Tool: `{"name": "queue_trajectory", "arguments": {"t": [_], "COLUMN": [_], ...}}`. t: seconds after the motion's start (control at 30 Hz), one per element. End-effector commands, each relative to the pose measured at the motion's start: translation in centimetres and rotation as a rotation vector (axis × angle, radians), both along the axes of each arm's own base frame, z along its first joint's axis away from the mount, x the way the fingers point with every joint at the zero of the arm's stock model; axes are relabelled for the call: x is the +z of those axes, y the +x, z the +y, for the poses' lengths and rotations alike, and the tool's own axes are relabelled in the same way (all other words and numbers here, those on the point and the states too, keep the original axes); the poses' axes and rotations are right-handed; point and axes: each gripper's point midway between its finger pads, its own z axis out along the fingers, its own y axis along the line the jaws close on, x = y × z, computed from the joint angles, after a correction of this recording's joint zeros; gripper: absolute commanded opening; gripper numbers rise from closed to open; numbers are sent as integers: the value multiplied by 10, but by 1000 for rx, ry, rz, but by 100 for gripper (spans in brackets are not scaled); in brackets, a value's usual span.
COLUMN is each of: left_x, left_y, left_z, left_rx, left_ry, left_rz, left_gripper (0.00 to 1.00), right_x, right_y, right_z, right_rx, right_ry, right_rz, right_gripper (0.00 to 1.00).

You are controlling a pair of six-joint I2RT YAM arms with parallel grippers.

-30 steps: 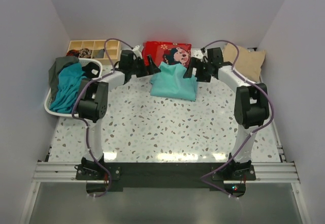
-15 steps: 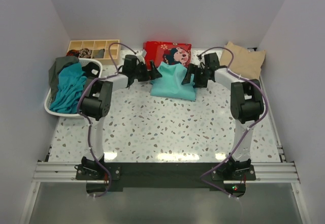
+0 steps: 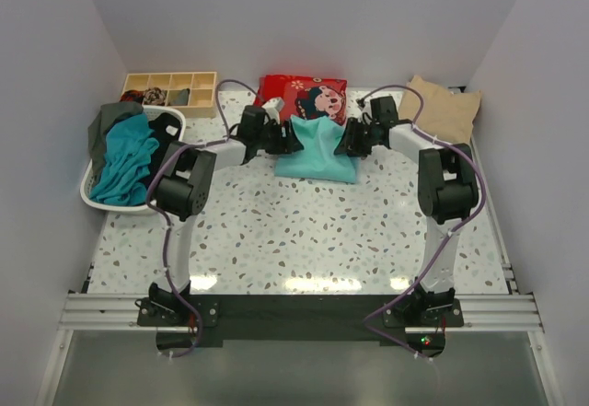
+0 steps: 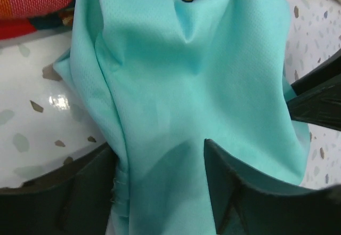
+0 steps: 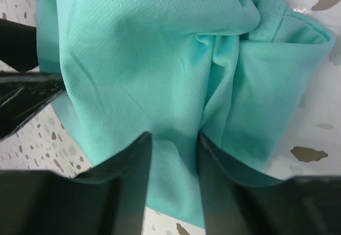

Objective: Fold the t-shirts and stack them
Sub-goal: Smooth out wrinkles on the folded tshirt

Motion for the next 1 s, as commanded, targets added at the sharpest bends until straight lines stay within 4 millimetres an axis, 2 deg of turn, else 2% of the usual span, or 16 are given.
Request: {"name": "queue_trajectory", "arguments": {"t": [0.0,0.07,0.13,0.27,0.33,0.37,0.43,0.5,0.67,0.7,0.77,0.8,0.83,0.87,0.93,0.97], "left_x": [-6,3,4,21,16,25,19,25,16,15,7,5,2,1,1,11], "left_y": [-14,-20,-29,-47,-64,-70,-89,-100,-140,-145,-157,-161,-166,-168,-172,-171], "left_z": [2,6,11,20,24,25,29,32,43,42,43,42,41,41,43,44], "left_rx": [-4,6,21,42,37,34,23,19,14,-1,-10,-25,-38,-45,-44,-41], "left_ry": [24,15,13,-15,-29,-40,-48,-54,-54,-63,-59,-69,-70,-72,-61,-64], "left_rz": [25,20,35,50,86,75,109,111,165,164,183,192,201,205,207,175], "left_gripper": [59,45,38,6,1,0,0,0,0,0,10,20,35,41,94,95], "right_x": [18,30,31,54,51,62,55,63,38,34,21,17,12,11,16,22], "right_y": [-2,-6,-13,-32,-48,-54,-71,-83,-128,-133,-142,-143,-144,-142,-136,-132], "right_z": [9,10,9,7,2,1,-3,-9,-23,-24,-27,-28,-29,-32,-36,-39], "right_rx": [40,41,37,36,30,29,23,9,-22,-26,-32,-33,-30,-43,-50,-60], "right_ry": [51,68,74,89,77,80,69,56,14,12,6,0,-10,-32,-53,-71], "right_rz": [-52,-69,-63,-93,-80,-101,-76,-86,-1,4,26,35,49,46,22,-2], "right_gripper": [30,25,16,4,1,0,0,0,0,11,30,53,56,58,61,61]}}
